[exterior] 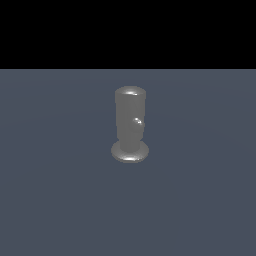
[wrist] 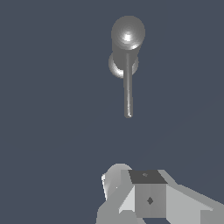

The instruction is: Turn on the faucet by rotating a designated handle.

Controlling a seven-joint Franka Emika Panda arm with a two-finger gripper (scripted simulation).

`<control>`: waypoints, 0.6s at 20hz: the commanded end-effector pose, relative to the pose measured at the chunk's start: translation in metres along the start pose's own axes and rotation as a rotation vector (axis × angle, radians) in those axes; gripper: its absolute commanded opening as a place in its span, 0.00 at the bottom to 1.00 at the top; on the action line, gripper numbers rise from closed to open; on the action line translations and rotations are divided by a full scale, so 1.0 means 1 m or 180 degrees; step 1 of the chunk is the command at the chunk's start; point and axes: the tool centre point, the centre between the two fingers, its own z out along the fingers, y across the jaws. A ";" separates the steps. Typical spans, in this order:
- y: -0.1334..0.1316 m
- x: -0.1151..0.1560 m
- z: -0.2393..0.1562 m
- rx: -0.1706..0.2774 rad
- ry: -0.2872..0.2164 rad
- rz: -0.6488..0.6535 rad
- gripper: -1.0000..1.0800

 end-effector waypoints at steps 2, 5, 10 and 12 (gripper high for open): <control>0.000 0.000 0.000 0.0000 0.0000 0.0000 0.00; 0.000 0.000 0.004 -0.0002 0.0002 -0.0001 0.00; -0.002 0.002 0.018 -0.0009 0.0011 -0.0005 0.00; -0.002 0.004 0.028 -0.0014 0.0016 -0.0008 0.00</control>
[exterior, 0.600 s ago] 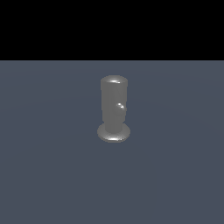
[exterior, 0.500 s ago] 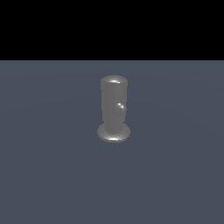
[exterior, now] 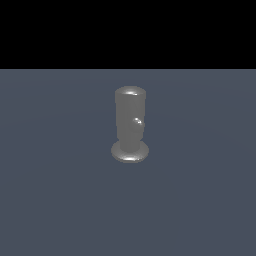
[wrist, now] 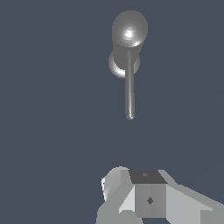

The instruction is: Turn on the faucet by rotating a designated handle.

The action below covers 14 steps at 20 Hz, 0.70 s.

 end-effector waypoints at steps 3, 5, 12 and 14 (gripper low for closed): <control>-0.002 0.003 0.024 -0.0013 0.0014 -0.0007 0.00; -0.003 0.005 0.037 -0.0020 0.0022 -0.0011 0.00; -0.008 0.013 0.094 -0.0049 0.0056 -0.0029 0.00; -0.009 0.016 0.110 -0.0057 0.0066 -0.0034 0.00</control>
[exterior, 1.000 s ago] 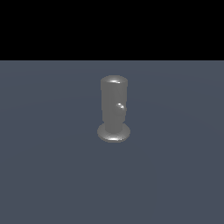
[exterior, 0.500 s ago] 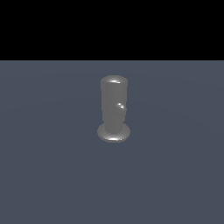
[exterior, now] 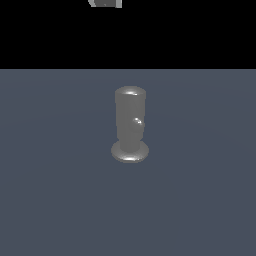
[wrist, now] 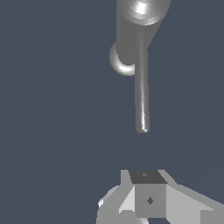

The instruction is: Turn on the faucet by rotating a designated handle.

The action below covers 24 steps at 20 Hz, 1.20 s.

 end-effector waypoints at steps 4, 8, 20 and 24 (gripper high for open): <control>-0.004 0.006 0.043 -0.0022 0.0028 -0.0014 0.00; -0.007 0.011 0.072 -0.0036 0.0045 -0.0023 0.00; -0.011 0.024 0.127 -0.0063 0.0078 -0.0041 0.00; -0.012 0.026 0.134 -0.0067 0.0083 -0.0043 0.00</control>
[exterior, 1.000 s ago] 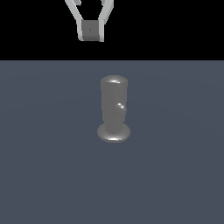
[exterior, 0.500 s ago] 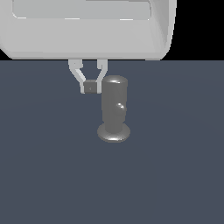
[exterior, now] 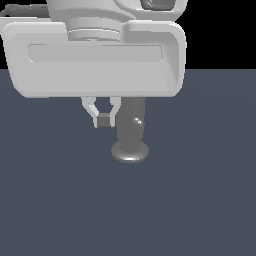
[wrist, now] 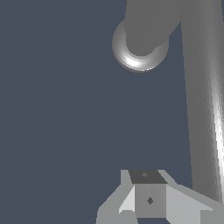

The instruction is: Turn on the faucet by rotating a designated handle.

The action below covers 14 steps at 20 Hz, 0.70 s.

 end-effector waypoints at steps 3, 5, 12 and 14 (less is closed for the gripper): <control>0.000 0.002 0.005 -0.0002 0.0005 -0.0001 0.00; 0.000 0.002 0.005 -0.0002 0.0005 -0.0001 0.00; 0.018 0.005 0.005 -0.0002 0.0005 -0.0001 0.00; 0.026 0.006 0.005 -0.0004 0.0005 -0.0001 0.00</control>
